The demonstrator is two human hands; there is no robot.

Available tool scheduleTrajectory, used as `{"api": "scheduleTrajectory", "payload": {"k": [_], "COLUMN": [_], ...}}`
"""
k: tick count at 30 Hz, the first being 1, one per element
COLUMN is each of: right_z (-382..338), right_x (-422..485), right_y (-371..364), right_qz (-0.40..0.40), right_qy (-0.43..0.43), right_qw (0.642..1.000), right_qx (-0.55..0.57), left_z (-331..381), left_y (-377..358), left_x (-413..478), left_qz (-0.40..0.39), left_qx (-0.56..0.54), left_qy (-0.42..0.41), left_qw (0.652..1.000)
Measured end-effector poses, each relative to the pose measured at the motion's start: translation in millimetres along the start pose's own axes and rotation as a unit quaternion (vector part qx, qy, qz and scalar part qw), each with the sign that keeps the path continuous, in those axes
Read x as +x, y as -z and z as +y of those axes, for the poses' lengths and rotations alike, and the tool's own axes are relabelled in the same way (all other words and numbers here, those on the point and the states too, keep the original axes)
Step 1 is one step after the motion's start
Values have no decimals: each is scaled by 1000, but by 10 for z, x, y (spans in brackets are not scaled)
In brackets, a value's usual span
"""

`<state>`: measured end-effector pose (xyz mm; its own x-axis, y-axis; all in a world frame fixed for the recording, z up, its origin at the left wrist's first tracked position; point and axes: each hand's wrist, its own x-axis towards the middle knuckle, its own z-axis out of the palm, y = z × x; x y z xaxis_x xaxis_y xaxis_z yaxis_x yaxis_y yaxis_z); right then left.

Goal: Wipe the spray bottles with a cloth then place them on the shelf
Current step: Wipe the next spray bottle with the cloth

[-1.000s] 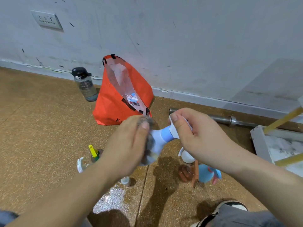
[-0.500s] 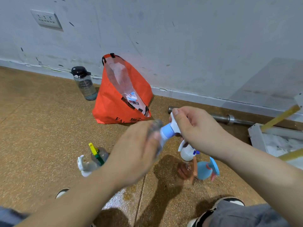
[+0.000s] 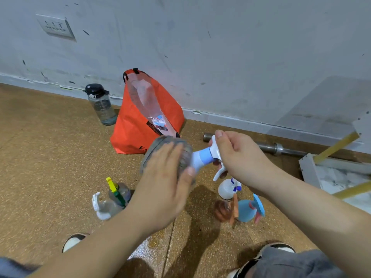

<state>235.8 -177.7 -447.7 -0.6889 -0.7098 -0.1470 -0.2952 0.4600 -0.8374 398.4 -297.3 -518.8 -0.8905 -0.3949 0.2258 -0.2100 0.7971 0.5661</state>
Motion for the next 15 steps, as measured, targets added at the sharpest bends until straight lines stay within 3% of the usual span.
{"api": "scheduleTrajectory", "payload": {"k": [2,4,5,6,8,9,10,12,14,15], "right_z": [-16,-47,-56,-61,-53,-46,-36,-36,-54,-65], "right_x": [-12,-20,-19,-16,-5,-3,-4,-14,-39,-51], "right_y": [-28,-22,-7,16,57,71,83,77,47,27], "right_qz": [-3,-7,-6,-2,8,13,16,17,13,9], "right_qy": [9,11,10,8,1,-4,-10,-16,-8,-3], "right_qw": [1000,1000,1000,1000,999,999,999,998,998,998], "right_qx": [-4,6,13,20,32,35,36,51,60,57], "left_z": [-50,-160,-204,-197,-168,-55,47,137,74,6], "left_y": [26,87,133,182,171,182,177,108,64,60], "left_x": [4,32,55,87,164,157,129,46,8,24], "left_qz": [-11,-4,14,29,60,51,52,62,29,18], "left_qx": [40,4,-39,-128,-313,-308,-258,-99,32,48], "left_qy": [-66,-65,-22,72,260,289,261,106,-10,-45], "left_qw": [997,998,999,989,911,905,929,987,999,998]}}
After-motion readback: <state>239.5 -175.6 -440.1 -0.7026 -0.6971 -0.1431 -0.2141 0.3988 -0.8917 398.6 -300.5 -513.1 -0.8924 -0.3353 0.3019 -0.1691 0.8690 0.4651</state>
